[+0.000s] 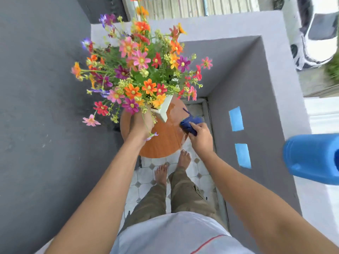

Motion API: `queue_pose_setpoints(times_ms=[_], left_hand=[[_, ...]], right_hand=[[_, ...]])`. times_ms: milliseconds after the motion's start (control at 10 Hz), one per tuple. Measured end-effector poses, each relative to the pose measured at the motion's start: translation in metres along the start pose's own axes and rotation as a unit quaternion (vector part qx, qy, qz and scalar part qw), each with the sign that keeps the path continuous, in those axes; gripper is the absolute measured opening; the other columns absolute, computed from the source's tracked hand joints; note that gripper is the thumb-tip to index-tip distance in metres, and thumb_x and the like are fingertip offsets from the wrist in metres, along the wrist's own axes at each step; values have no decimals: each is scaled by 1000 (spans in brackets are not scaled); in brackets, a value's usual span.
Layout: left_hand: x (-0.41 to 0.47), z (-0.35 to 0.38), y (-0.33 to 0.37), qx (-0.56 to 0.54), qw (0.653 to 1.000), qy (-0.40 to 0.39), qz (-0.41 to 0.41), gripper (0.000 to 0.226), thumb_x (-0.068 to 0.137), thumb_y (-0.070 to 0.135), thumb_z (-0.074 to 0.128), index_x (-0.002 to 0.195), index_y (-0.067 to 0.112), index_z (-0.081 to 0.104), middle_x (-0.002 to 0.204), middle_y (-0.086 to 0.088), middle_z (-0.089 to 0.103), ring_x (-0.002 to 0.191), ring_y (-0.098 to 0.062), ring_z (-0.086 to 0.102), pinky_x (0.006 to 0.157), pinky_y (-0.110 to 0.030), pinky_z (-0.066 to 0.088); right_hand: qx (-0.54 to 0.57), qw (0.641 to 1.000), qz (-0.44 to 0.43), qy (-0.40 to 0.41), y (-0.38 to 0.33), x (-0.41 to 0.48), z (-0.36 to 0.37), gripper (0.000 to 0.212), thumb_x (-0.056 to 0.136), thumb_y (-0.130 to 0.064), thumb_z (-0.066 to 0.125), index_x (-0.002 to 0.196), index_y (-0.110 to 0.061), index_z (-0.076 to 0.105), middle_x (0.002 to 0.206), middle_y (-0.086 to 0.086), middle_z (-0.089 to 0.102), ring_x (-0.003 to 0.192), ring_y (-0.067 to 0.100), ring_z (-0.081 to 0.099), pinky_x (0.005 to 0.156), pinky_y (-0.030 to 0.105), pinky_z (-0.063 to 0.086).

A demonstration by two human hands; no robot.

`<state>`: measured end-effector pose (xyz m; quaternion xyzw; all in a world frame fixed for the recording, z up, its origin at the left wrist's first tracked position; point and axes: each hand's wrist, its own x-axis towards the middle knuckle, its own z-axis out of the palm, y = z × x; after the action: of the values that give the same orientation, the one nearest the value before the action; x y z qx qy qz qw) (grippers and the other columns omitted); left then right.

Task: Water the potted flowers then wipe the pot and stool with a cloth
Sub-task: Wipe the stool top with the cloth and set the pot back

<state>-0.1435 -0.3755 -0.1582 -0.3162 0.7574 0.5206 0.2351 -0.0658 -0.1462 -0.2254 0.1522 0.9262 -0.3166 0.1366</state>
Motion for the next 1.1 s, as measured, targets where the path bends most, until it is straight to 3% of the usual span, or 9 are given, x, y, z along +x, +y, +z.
queue_pose_setpoints(times_ms=[100,200,300,400,500,700,900,1000,1100], left_hand=[[-98,18,38,-65,996,13,-54,38,103,20,24,66,18,34,68,0,36,57,-12,34,51,-22,32],[-99,41,7,-69,993,46,-85,40,102,11,32,62,13,37,60,-4,36,48,-20,35,36,-23,27],[-105,57,-14,-73,990,46,-110,39,98,3,35,61,16,28,63,-2,30,54,-17,30,43,-21,23],[-106,66,-33,-85,991,34,-102,37,99,7,36,63,18,33,66,1,36,61,-17,41,61,-25,38],[-115,72,-36,-136,984,36,-111,34,99,9,31,68,21,40,70,1,44,60,-14,41,62,-28,38],[-115,84,-56,-76,993,32,-82,10,94,4,50,94,13,47,94,-8,52,89,-21,47,82,-36,43],[-115,101,-61,-143,986,43,-77,28,96,1,32,78,22,38,78,0,42,82,-19,43,76,-37,36],[-135,117,-56,-123,989,36,-75,23,96,13,34,84,12,54,76,-5,44,77,-21,46,69,-34,36],[-171,148,-41,7,999,-17,-28,28,83,24,43,85,3,62,84,-26,56,75,-37,53,65,-42,40]], right_hand=[[74,991,104,30,2,-26,0,40,89,-11,64,129,-11,68,109,12,57,88,20,56,70,23,34],[124,983,129,46,-2,-59,-2,32,89,-10,64,120,-7,71,104,14,58,84,20,54,69,25,34],[174,973,138,69,-12,-86,-10,10,90,-7,62,97,-9,69,95,13,54,76,19,50,62,31,35],[200,967,128,95,-19,-99,-16,10,90,-10,62,89,-20,65,90,10,53,75,20,53,62,26,39],[234,954,148,113,-21,-109,-21,22,92,-14,65,112,-13,72,100,7,58,84,15,55,68,18,40],[242,952,140,123,-11,-126,-44,29,93,-14,64,121,-8,69,105,8,59,83,3,55,65,0,38],[251,951,116,141,6,-133,-80,25,91,-12,68,116,-7,71,99,3,59,82,1,55,68,4,38],[257,951,82,154,14,-143,-106,20,90,-9,68,109,-9,73,97,4,59,81,-3,55,70,8,39],[265,947,48,177,19,-159,-141,14,88,-8,68,100,-15,73,95,3,60,83,-3,55,71,3,38]])
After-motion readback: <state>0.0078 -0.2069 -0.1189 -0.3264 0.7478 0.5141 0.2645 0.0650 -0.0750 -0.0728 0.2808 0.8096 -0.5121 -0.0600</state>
